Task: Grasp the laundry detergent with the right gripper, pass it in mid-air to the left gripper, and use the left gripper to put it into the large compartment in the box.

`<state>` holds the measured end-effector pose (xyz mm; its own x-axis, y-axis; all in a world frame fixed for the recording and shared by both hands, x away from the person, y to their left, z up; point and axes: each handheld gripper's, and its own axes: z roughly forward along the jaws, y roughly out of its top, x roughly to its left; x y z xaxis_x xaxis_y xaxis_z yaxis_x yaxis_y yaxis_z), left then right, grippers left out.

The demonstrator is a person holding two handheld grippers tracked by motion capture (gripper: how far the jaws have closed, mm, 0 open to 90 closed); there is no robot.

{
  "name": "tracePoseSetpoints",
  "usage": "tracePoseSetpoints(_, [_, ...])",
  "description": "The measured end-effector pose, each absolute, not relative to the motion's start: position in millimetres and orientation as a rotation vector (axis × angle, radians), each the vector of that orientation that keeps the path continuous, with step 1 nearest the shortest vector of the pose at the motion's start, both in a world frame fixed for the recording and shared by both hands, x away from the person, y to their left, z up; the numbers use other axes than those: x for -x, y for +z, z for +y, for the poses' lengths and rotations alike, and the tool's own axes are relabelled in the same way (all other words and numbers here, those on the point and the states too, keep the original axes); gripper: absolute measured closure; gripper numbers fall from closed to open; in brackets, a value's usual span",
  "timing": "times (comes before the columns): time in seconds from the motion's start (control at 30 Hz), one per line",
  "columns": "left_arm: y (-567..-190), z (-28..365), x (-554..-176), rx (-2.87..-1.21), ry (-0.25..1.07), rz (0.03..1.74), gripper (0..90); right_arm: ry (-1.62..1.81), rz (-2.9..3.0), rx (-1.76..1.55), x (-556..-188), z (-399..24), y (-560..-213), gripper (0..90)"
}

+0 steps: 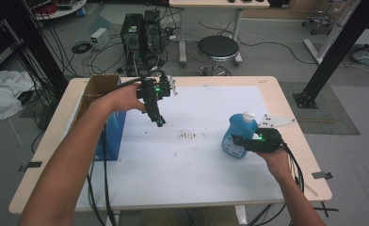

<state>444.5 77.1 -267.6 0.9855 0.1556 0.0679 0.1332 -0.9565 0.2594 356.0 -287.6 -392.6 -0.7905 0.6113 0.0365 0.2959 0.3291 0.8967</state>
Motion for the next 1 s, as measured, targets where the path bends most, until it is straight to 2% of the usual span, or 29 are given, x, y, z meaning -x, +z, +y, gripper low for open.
tracePoseSetpoints(0.23, [-260,75,-435,-2.858,0.154,0.205,2.0,1.435,2.34,-0.762,-347,-289,-369,45.4])
tracePoseSetpoints(0.57, [-241,78,-412,-2.835,0.179,0.216,2.0,1.422,2.417,-0.607,-321,-269,-317,45.3])
tracePoseSetpoints(1.0, [-219,72,-378,-2.837,0.157,0.173,2.0,1.5,2.566,-0.399,-331,-242,-297,45.3])
